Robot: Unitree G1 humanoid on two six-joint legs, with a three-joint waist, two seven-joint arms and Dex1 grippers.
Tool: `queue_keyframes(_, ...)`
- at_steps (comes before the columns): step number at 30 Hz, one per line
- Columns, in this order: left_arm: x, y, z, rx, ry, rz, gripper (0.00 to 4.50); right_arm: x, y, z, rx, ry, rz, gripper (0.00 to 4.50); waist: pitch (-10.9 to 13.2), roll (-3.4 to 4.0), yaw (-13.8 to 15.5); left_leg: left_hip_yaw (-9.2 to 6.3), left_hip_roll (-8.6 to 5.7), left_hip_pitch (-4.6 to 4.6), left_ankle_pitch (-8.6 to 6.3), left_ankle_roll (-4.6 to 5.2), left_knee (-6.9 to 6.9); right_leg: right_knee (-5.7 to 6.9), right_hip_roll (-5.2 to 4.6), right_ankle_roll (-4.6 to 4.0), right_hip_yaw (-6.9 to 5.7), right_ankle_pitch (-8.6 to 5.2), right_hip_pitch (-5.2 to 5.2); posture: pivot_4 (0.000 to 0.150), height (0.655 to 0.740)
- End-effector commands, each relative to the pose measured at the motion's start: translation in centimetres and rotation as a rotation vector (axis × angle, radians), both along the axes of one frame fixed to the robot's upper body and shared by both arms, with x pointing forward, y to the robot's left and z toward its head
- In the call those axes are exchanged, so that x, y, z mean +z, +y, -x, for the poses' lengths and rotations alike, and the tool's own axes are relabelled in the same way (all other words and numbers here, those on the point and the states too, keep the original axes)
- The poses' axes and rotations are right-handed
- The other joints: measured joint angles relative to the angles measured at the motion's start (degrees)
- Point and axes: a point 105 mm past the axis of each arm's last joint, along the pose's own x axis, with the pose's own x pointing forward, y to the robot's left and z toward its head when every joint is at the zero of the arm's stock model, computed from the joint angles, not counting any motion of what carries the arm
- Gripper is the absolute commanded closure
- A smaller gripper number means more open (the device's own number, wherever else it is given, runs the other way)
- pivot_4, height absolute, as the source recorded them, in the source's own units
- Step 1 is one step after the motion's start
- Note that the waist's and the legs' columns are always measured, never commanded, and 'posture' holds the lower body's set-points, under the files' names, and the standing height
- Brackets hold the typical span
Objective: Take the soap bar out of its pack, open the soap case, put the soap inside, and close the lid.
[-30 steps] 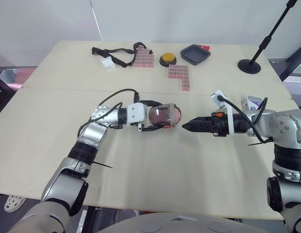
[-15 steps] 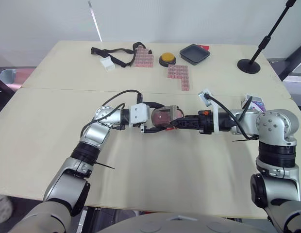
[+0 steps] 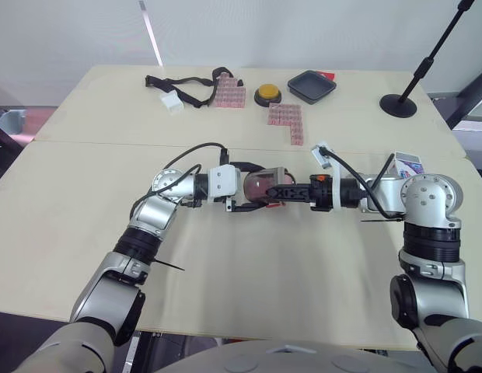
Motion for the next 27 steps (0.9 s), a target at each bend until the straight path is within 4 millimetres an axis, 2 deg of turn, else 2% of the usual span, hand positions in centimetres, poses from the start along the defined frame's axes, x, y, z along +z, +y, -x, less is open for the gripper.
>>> queue_keyframes(1,1.79,-0.43,0.01,-0.015,-0.059,0.041,1.02,1.11,0.21,0.06,0.018,-0.029,-0.029,0.09,0.00,0.00,0.00,0.00,0.00,0.00,0.00,0.00,0.00,0.00,0.00,0.00,0.00,0.00,0.00,0.150,0.7400)
queue_keyframes(7,1.78,-0.47,0.06,-0.017,-0.058,0.042,1.02,0.96,0.40,0.05,0.018,-0.018,-0.036,0.09,0.00,0.00,-0.01,0.00,0.00,0.01,0.01,-0.02,-0.02,-0.01,0.00,0.00,-0.01,0.00,0.00,0.150,0.7400)
queue_keyframes(14,1.91,-0.53,0.04,-0.015,-0.055,0.048,1.02,0.54,0.33,-0.16,0.002,0.003,-0.033,2.19,0.00,0.01,-0.02,0.00,0.01,0.01,0.02,-0.04,-0.05,-0.01,0.00,0.00,-0.02,0.00,-0.01,0.150,0.7400)
queue_keyframes(15,1.92,-0.54,0.04,-0.014,-0.055,0.048,1.02,0.50,0.34,-0.08,0.007,0.005,-0.033,2.27,0.00,0.01,0.00,0.00,0.01,0.01,0.02,-0.04,-0.05,-0.01,-0.01,0.00,-0.02,0.00,-0.01,0.150,0.7400)
queue_keyframes(27,1.98,-0.53,-0.28,0.007,-0.023,0.061,1.02,0.37,0.33,0.34,0.025,0.011,-0.038,2.28,0.01,0.01,-0.01,0.00,-0.01,0.01,0.02,-0.05,-0.06,-0.02,0.01,0.00,-0.02,0.00,0.00,0.150,0.7400)
